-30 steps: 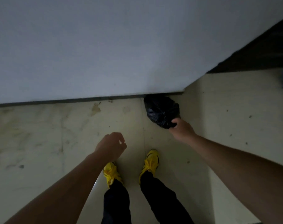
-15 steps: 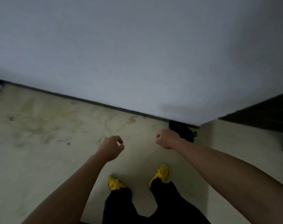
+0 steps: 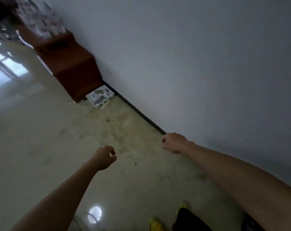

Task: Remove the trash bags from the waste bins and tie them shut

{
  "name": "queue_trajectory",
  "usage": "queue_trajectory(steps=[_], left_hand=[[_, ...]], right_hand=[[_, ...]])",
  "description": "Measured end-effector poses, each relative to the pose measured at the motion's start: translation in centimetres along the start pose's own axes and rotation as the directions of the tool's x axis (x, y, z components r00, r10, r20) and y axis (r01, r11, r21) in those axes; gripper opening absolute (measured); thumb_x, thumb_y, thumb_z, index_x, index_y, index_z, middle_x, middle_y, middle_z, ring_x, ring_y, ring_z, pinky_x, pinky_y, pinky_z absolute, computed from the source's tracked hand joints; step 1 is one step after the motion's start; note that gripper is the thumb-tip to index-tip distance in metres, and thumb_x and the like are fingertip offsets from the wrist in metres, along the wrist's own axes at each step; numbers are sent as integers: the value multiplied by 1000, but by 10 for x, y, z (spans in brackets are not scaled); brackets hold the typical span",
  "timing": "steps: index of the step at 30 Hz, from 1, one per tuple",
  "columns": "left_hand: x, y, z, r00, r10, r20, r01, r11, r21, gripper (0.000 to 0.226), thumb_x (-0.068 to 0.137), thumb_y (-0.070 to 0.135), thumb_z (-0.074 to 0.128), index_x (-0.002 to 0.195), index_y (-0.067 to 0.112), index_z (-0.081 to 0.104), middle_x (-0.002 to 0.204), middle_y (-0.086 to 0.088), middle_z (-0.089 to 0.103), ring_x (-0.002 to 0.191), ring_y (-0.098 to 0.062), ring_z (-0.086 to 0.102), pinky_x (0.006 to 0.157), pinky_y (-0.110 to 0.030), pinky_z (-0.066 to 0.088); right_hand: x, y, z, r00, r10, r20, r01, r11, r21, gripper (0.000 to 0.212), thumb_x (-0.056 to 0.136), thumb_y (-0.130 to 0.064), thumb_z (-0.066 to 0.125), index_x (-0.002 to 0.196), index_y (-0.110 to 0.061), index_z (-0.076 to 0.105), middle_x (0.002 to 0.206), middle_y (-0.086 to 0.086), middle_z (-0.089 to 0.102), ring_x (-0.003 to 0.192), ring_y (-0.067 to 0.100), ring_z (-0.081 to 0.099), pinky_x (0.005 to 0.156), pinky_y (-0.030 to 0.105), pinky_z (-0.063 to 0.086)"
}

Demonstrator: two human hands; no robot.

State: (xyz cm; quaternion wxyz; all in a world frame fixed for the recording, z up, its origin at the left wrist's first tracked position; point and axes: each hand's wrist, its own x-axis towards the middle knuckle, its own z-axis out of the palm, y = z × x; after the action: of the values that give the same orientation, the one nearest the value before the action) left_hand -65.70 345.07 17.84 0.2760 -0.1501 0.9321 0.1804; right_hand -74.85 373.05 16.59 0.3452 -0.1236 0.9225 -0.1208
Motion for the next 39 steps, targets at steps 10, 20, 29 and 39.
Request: queue_trajectory(steps=[10, 20, 29, 39], left_hand=[[80, -169, -135, 960, -257, -108, 229, 948, -221, 30, 89, 32, 61, 111, 13, 64, 116, -15, 64, 107, -29, 59, 91, -35, 48], [158, -348, -301, 826, -536, -174, 436, 803, -407, 28, 89, 32, 59, 111, 15, 64, 104, -9, 68, 91, -24, 65, 79, -30, 51], [201, -544, -369, 712, -701, -54, 585, 633, -507, 31, 89, 35, 60, 112, 15, 64, 119, -11, 64, 106, -25, 60, 87, -29, 47], [281, -791, -564, 671, -730, -134, 575, 626, -527, 28, 90, 31, 59, 112, 14, 65, 118, -11, 65, 105, -25, 61, 78, -25, 43]], right_hand=[[186, -229, -82, 972, -235, 27, 235, 945, -229, 38, 89, -30, 54, 120, -10, 64, 120, 15, 64, 104, 31, 63, 91, 42, 53], [385, -522, -163, 858, -484, 172, 509, 753, -417, 25, 94, -32, 55, 111, -17, 65, 110, 7, 63, 87, 23, 59, 71, 31, 49], [494, -794, -131, 731, -609, 308, 669, 552, -497, 37, 89, -40, 57, 123, -26, 59, 129, 3, 60, 111, 26, 59, 84, 31, 49], [610, -1078, -152, 737, -632, 239, 666, 620, -415, 37, 86, -41, 58, 121, -29, 61, 123, 1, 64, 106, 23, 61, 92, 34, 51]])
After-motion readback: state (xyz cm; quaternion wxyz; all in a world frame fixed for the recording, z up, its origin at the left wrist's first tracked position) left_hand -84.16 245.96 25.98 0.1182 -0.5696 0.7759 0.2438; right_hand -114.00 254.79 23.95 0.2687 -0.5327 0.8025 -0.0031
